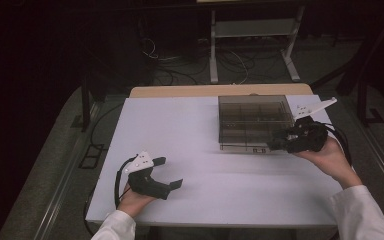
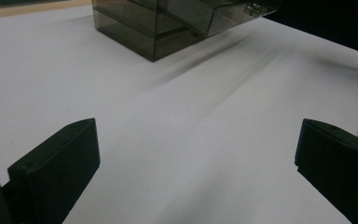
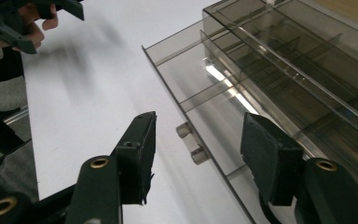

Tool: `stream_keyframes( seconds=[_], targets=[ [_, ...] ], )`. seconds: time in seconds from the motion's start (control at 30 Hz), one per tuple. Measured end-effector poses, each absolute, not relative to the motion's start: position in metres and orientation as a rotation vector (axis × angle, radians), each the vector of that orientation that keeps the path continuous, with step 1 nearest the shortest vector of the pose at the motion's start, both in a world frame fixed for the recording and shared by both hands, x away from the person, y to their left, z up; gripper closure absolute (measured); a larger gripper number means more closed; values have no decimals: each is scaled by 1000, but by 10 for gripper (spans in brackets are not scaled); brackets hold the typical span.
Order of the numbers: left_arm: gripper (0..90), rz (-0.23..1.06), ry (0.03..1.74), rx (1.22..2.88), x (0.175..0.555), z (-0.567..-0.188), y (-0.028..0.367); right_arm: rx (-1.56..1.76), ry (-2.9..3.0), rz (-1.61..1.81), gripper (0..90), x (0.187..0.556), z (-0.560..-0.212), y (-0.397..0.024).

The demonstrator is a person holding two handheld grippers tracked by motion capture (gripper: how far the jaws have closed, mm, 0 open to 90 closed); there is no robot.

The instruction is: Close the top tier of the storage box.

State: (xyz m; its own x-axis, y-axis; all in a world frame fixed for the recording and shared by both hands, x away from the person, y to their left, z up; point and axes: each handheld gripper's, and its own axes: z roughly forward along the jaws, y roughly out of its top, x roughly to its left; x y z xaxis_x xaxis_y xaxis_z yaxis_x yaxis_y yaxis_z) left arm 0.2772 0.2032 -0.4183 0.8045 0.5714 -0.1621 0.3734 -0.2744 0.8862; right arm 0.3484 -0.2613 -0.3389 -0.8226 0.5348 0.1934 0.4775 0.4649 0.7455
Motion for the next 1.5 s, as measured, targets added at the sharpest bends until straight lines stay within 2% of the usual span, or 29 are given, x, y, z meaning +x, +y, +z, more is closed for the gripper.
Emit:
stream_keyframes(
  seconds=[1.03,1.5],
  targets=[
    [0,227,711,1898,277,-418,204,773,2769,1314,515,333,-349,-229],
    [0,228,711,1895,277,-418,204,736,2839,1286,674,332,-358,-221]
  ],
)
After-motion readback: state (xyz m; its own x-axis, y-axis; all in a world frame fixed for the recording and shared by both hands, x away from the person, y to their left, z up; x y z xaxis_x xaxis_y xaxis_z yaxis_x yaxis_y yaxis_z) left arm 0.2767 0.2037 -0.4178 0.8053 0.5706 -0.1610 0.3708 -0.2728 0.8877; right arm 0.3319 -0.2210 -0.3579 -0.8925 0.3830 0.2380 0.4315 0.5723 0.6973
